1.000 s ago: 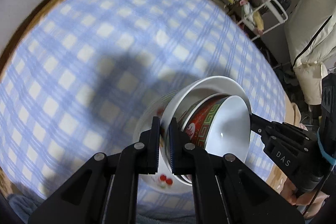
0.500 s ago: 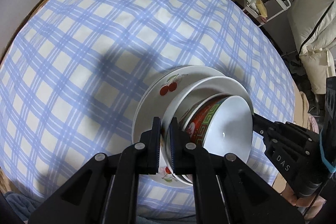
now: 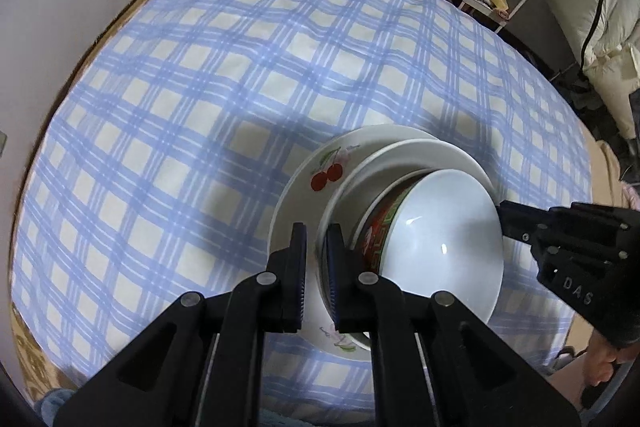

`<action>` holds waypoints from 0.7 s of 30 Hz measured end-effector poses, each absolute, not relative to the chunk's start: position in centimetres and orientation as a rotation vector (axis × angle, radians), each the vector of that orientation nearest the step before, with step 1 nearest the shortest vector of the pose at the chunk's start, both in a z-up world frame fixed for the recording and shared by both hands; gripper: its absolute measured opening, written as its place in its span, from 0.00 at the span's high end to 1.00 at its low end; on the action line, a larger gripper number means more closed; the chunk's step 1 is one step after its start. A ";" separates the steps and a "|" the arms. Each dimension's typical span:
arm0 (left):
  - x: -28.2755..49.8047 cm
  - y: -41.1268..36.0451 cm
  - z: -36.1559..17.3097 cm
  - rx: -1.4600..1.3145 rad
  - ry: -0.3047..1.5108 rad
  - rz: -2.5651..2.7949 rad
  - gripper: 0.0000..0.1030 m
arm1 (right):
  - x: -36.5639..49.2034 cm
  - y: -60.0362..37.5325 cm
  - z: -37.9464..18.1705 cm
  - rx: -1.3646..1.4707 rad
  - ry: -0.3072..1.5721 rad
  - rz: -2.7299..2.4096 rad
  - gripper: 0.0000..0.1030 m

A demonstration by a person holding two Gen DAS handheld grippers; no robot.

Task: Organize plates and bowls

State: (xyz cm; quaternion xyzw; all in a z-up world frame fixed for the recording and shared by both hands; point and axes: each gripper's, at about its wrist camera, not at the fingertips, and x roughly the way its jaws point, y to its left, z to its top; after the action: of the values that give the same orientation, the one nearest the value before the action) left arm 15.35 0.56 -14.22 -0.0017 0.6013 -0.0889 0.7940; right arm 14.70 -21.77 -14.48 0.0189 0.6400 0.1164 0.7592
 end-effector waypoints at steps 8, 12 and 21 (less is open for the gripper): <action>15.3 0.9 -12.9 0.009 1.247 -0.180 0.87 | 14.4 -22.6 -12.4 0.076 1.342 0.289 0.91; 14.6 1.2 -11.2 0.075 1.176 -0.131 0.86 | 13.4 -22.6 -11.4 0.060 1.289 0.284 0.85; 11.2 2.1 -7.1 0.116 1.031 -0.061 0.74 | 9.4 -23.4 -6.3 0.077 1.075 0.263 0.31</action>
State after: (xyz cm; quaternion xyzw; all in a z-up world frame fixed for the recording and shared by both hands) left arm 11.24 2.08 -7.09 0.0555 0.4926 -0.0293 0.8680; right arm 9.37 -23.39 -6.31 0.0367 0.5103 0.1250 0.8501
